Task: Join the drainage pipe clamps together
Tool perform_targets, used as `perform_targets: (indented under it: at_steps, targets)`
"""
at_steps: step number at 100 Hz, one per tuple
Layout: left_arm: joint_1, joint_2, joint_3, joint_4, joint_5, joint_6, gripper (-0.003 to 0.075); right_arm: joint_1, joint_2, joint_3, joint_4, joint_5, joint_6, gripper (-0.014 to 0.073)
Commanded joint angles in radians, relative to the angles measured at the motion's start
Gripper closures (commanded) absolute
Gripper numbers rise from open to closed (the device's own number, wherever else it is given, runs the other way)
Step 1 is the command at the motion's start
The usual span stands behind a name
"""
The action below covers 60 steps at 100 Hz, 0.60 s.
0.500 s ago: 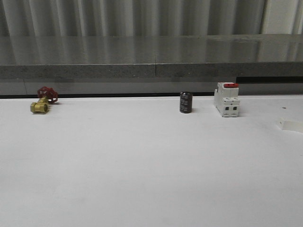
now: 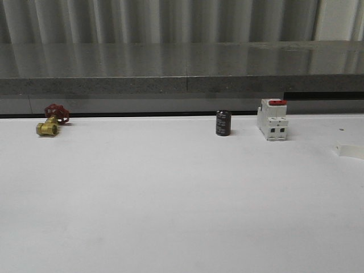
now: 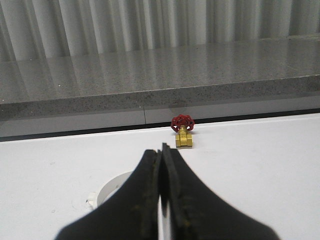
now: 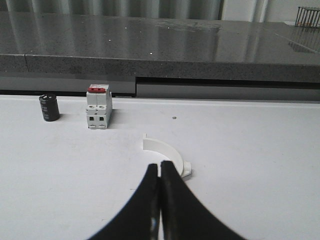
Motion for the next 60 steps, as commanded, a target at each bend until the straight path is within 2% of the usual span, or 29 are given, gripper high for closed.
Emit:
perform_targets:
  at_steps: [1, 37, 60]
  targets:
    - [0.003, -0.028, 0.046, 0.000, -0.069, -0.007, 0.0741, -0.006, -0.015, -0.016, -0.013, -0.077, -0.001, 0.0660]
    - [0.003, -0.028, 0.045, 0.012, -0.114, -0.007, 0.0741, -0.006, -0.015, -0.016, -0.013, -0.077, -0.001, 0.0660]
    - [-0.003, -0.028, 0.045, -0.055, -0.171, -0.007, 0.0741, -0.006, -0.015, -0.016, -0.013, -0.077, -0.001, 0.0660]
